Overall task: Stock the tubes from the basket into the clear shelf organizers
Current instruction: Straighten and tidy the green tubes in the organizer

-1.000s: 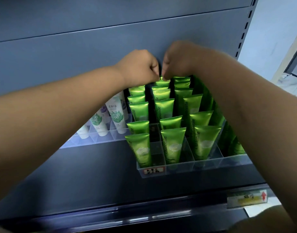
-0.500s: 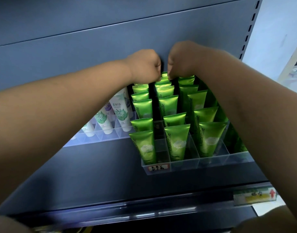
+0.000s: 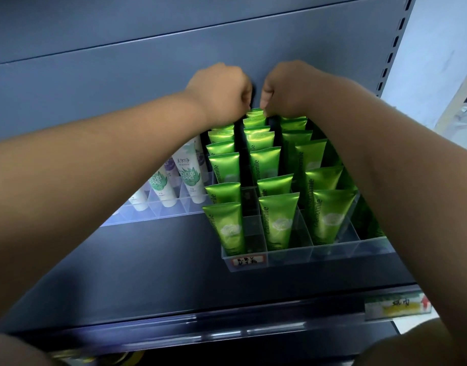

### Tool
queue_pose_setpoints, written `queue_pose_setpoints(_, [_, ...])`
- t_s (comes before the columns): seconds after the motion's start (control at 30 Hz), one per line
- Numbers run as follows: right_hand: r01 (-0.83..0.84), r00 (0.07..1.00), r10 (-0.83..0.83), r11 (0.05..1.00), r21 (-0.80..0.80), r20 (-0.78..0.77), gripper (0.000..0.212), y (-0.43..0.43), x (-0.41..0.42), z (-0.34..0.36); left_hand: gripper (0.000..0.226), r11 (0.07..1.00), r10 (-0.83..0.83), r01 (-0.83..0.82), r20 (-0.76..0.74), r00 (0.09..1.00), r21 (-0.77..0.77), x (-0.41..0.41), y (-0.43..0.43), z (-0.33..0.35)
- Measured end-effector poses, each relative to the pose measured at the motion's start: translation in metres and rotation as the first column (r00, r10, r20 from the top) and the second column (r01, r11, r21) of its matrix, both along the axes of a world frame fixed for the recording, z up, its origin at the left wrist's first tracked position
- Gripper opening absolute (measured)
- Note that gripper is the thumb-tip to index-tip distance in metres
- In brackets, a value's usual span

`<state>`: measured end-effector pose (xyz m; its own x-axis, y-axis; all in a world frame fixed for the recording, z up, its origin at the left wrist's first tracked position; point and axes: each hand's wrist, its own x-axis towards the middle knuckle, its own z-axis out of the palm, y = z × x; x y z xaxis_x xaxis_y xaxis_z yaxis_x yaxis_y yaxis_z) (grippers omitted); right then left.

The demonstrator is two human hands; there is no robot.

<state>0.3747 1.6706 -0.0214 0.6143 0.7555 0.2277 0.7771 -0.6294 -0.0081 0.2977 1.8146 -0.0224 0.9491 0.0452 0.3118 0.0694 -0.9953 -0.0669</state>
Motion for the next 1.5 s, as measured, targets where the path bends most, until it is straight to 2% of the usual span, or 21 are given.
queue_pose_setpoints(0.1, [-0.016,1.0,0.016,1.0,-0.016,0.021,0.021,0.001,0.0,0.001,0.017,0.995,0.038,-0.037,-0.008,0.999,0.093,0.004,-0.002,-0.003])
queue_pose_setpoints(0.37, [-0.027,0.999,0.03,0.996,-0.087,0.028,0.026,0.007,-0.007,0.001,0.007,0.987,0.07,-0.07,0.005,0.998,0.144,0.006,-0.006,-0.006])
queue_pose_setpoints(0.53, [-0.025,1.0,0.025,0.998,-0.055,-0.008,0.026,0.008,-0.01,0.003,0.007,0.992,0.1,-0.099,-0.003,0.995,0.074,0.006,-0.009,-0.007])
queue_pose_setpoints(0.67, [-0.049,0.995,0.045,0.998,-0.047,-0.093,0.027,0.006,-0.013,0.005,0.01,0.993,0.12,-0.12,0.031,0.992,0.004,0.007,-0.012,-0.007])
queue_pose_setpoints(0.87, [-0.065,0.988,0.064,0.998,-0.002,-0.141,0.021,0.002,-0.014,0.007,0.006,0.993,0.114,-0.114,0.022,0.993,-0.005,0.005,-0.014,-0.005])
queue_pose_setpoints(1.0, [-0.058,0.99,0.062,0.998,0.028,-0.125,0.022,0.001,-0.013,0.008,0.006,0.995,0.103,-0.103,0.017,0.995,0.011,0.003,-0.013,-0.003])
queue_pose_setpoints(1.17, [-0.059,0.993,0.059,0.998,0.003,-0.104,0.019,0.003,-0.008,0.003,0.023,0.992,0.117,-0.118,0.027,0.993,0.035,0.003,-0.011,-0.005])
queue_pose_setpoints(1.27, [-0.077,0.995,0.076,0.997,-0.029,-0.058,0.017,0.006,-0.005,-0.001,0.025,0.993,0.119,-0.119,0.036,0.992,0.014,0.003,-0.013,-0.006])
queue_pose_setpoints(1.4, [-0.095,0.995,0.094,0.994,-0.053,-0.027,0.017,0.008,-0.002,-0.001,0.011,0.99,0.103,-0.099,0.045,0.994,-0.098,0.001,-0.01,-0.005])
queue_pose_setpoints(1.5, [-0.093,0.996,0.093,0.993,-0.076,-0.006,0.016,0.009,0.0,-0.001,0.013,0.983,0.085,-0.079,0.033,0.996,-0.167,-0.001,-0.006,-0.003])
